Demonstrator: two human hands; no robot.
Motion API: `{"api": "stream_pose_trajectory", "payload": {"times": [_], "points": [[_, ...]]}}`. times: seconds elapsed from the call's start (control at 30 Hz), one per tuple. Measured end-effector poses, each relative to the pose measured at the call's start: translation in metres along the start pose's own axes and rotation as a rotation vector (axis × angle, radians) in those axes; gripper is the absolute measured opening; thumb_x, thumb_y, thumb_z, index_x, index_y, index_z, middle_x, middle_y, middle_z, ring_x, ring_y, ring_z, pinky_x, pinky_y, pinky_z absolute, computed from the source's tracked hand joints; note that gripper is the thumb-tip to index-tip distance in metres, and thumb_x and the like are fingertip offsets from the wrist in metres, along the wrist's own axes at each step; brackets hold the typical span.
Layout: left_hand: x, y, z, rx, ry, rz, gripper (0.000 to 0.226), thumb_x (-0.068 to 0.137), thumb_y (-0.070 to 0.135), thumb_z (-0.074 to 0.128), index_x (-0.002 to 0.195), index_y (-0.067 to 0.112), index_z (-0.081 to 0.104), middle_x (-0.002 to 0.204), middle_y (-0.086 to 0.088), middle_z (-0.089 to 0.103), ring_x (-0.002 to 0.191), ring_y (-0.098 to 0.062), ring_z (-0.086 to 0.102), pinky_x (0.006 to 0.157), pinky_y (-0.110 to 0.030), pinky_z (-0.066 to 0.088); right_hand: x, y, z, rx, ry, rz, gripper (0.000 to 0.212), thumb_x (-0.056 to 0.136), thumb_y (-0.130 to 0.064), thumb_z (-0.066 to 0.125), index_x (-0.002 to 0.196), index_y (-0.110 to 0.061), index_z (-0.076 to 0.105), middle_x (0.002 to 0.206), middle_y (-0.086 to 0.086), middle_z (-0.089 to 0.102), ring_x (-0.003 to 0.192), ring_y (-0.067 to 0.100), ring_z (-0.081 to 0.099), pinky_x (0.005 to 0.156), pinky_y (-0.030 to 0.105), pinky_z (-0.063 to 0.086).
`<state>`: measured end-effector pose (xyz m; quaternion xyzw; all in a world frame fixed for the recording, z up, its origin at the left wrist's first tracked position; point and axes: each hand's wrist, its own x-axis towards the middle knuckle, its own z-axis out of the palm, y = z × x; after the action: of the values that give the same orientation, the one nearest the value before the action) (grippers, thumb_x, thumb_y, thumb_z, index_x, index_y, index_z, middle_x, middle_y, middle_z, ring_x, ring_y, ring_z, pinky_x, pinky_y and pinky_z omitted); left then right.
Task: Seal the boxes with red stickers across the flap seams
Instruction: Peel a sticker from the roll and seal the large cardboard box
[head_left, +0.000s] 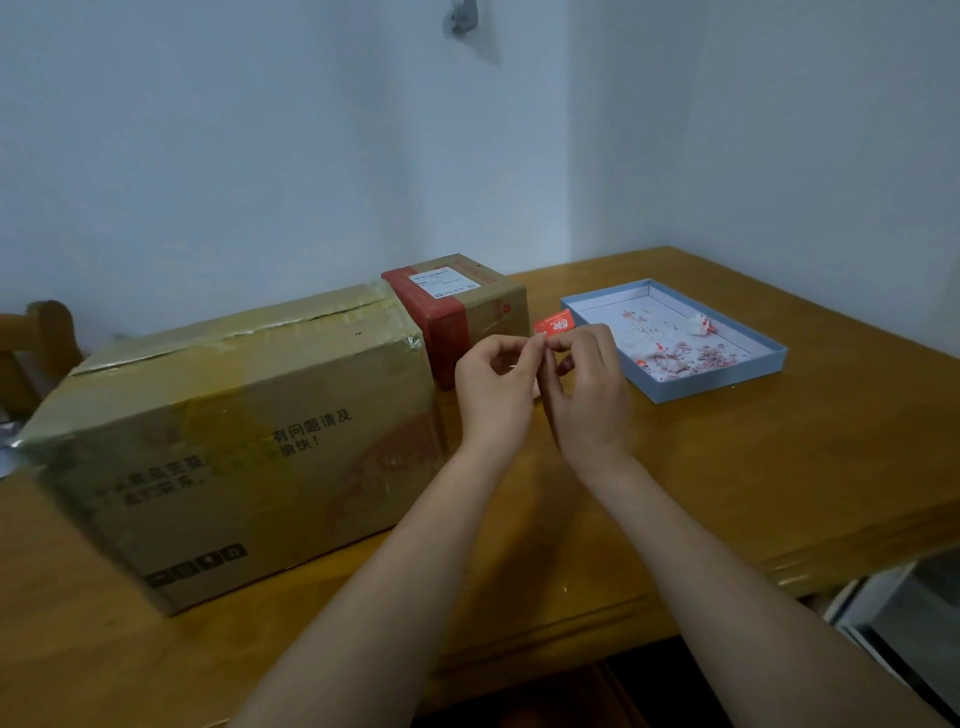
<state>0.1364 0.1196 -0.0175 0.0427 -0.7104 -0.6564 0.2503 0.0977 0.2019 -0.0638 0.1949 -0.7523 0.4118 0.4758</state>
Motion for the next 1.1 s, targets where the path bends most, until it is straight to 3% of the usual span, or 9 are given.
{"api": "stream_pose_trajectory", "payload": {"times": [0.17, 0.3, 0.43, 0.53, 0.63, 0.73, 0.83, 0.97, 1.1], "points": [[0.002, 0.019, -0.014, 0.018, 0.015, 0.02, 0.014, 0.092, 0.018, 0.064, 0.079, 0.016, 0.07, 0.08, -0.009, 0.071, 0.07, -0.026, 0.064, 0.069, -0.043, 0.055, 0.013, -0.017, -0.001, -0.012, -0.007, -0.086, 0.016, 0.097, -0.02, 0.05, 0.095, -0.008, 0.061, 0.096, 0.006, 0.056, 0.078, 0.014, 0.051, 0.063, 0.034, 0.049], [0.002, 0.035, -0.025, 0.03, 0.05, 0.029, 0.014, 0.094, 0.015, 0.061, 0.085, 0.009, 0.069, 0.08, -0.005, 0.069, 0.076, -0.018, 0.065, 0.073, -0.036, 0.057, 0.023, -0.031, -0.002, 0.009, -0.024, -0.149, 0.019, 0.097, -0.022, 0.051, 0.098, -0.007, 0.064, 0.098, 0.007, 0.057, 0.081, 0.02, 0.057, 0.065, 0.036, 0.052], [0.001, 0.051, -0.037, 0.095, 0.047, 0.076, 0.017, 0.096, 0.018, 0.058, 0.09, 0.004, 0.065, 0.081, -0.01, 0.066, 0.058, -0.012, 0.058, 0.046, -0.023, 0.051, 0.035, -0.049, -0.008, 0.104, 0.044, -0.083, 0.015, 0.093, -0.02, 0.058, 0.097, -0.006, 0.06, 0.096, 0.006, 0.055, 0.078, 0.012, 0.052, 0.065, 0.026, 0.05], [0.002, 0.065, -0.044, 0.14, 0.069, 0.15, 0.018, 0.095, 0.019, 0.058, 0.08, 0.009, 0.062, 0.076, -0.01, 0.066, 0.061, -0.016, 0.059, 0.056, -0.031, 0.053, 0.046, -0.062, -0.014, 0.248, 0.132, 0.114, 0.021, 0.089, -0.018, 0.065, 0.102, -0.009, 0.052, 0.093, 0.002, 0.053, 0.074, 0.003, 0.048, 0.065, 0.01, 0.041], [0.003, 0.077, -0.053, 0.16, 0.083, 0.189, 0.02, 0.095, 0.018, 0.057, 0.075, 0.017, 0.059, 0.075, -0.008, 0.066, 0.058, -0.014, 0.057, 0.052, -0.023, 0.049, 0.057, -0.072, -0.015, 0.348, 0.174, 0.229, 0.024, 0.089, -0.021, 0.065, 0.105, -0.016, 0.047, 0.089, 0.003, 0.052, 0.072, 0.005, 0.05, 0.063, 0.008, 0.04], [0.004, 0.084, -0.065, 0.198, 0.097, 0.216, 0.018, 0.094, 0.017, 0.058, 0.076, 0.017, 0.059, 0.074, -0.006, 0.065, 0.057, -0.013, 0.056, 0.052, -0.021, 0.048, 0.066, -0.079, -0.013, 0.327, 0.165, 0.227, 0.018, 0.092, -0.024, 0.062, 0.103, -0.013, 0.052, 0.093, 0.003, 0.053, 0.071, 0.007, 0.051, 0.062, 0.008, 0.041], [0.008, 0.088, -0.078, 0.233, 0.125, 0.211, 0.015, 0.093, 0.018, 0.06, 0.079, 0.014, 0.062, 0.073, -0.005, 0.067, 0.062, -0.016, 0.06, 0.059, -0.031, 0.053, 0.072, -0.087, -0.01, 0.298, 0.144, 0.188, 0.01, 0.092, -0.02, 0.061, 0.094, -0.011, 0.057, 0.096, 0.003, 0.053, 0.07, 0.003, 0.052, 0.062, 0.007, 0.04], [0.013, 0.093, -0.102, 0.27, 0.164, 0.217, 0.018, 0.09, 0.018, 0.062, 0.072, 0.017, 0.06, 0.073, -0.003, 0.067, 0.07, -0.021, 0.066, 0.062, -0.034, 0.053, 0.076, -0.1, -0.005, 0.266, 0.075, 0.199, 0.01, 0.091, -0.023, 0.061, 0.091, -0.013, 0.061, 0.097, -0.004, 0.053, 0.069, -0.002, 0.054, 0.059, 0.01, 0.042], [0.016, 0.097, -0.131, 0.345, 0.191, 0.208, 0.012, 0.091, 0.02, 0.063, 0.079, 0.016, 0.063, 0.079, 0.0, 0.067, 0.074, -0.018, 0.066, 0.059, -0.028, 0.053, 0.079, -0.118, 0.003, 0.312, -0.024, 0.246, 0.008, 0.093, -0.024, 0.061, 0.089, -0.017, 0.059, 0.096, -0.004, 0.054, 0.072, 0.003, 0.054, 0.06, 0.006, 0.041]]}}
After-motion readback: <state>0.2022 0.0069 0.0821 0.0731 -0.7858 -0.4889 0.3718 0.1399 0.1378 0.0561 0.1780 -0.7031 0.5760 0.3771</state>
